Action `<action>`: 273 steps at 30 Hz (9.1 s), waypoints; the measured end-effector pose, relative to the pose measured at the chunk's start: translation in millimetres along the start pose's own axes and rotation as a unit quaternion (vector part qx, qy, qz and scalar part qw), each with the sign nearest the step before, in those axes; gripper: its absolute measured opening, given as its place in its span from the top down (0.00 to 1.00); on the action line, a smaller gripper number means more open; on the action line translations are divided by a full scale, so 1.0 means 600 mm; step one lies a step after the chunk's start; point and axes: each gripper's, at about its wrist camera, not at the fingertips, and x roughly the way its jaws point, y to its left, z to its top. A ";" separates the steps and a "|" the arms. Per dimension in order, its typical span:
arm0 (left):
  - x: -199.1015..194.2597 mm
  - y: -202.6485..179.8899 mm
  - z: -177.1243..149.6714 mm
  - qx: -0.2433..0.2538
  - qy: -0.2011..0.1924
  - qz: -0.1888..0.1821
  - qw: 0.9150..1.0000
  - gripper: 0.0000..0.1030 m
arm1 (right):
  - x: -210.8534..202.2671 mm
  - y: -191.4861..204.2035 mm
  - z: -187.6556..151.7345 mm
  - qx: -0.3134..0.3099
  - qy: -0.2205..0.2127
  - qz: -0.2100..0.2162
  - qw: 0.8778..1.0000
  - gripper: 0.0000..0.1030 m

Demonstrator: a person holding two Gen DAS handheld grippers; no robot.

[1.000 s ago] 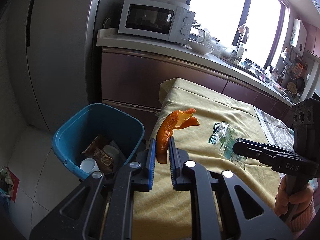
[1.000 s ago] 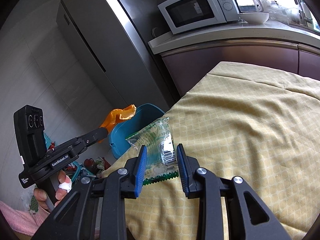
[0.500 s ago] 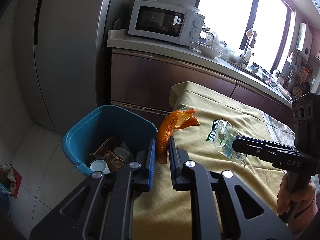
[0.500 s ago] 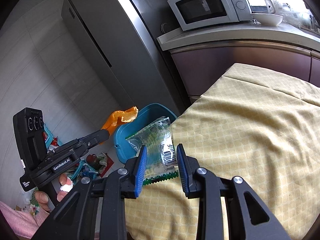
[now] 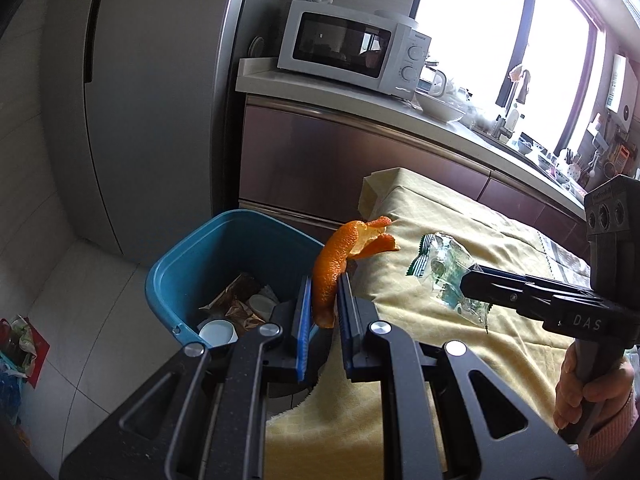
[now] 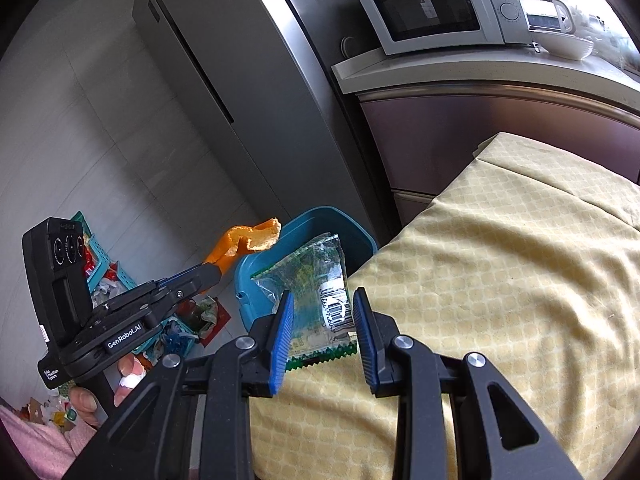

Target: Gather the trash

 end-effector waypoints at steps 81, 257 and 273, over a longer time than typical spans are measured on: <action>0.185 0.123 -0.035 -0.082 0.093 0.035 0.992 0.80 | 0.237 0.053 0.059 -0.037 0.122 -0.064 0.990 0.67; -0.092 -0.250 -0.111 0.132 -0.209 0.001 0.969 0.05 | -0.338 -0.021 -0.235 0.010 -0.299 -0.364 0.882 0.06; -0.030 -0.267 -0.088 0.140 -0.137 -0.008 0.981 0.05 | -0.345 -0.049 -0.241 0.026 -0.286 -0.380 0.879 0.06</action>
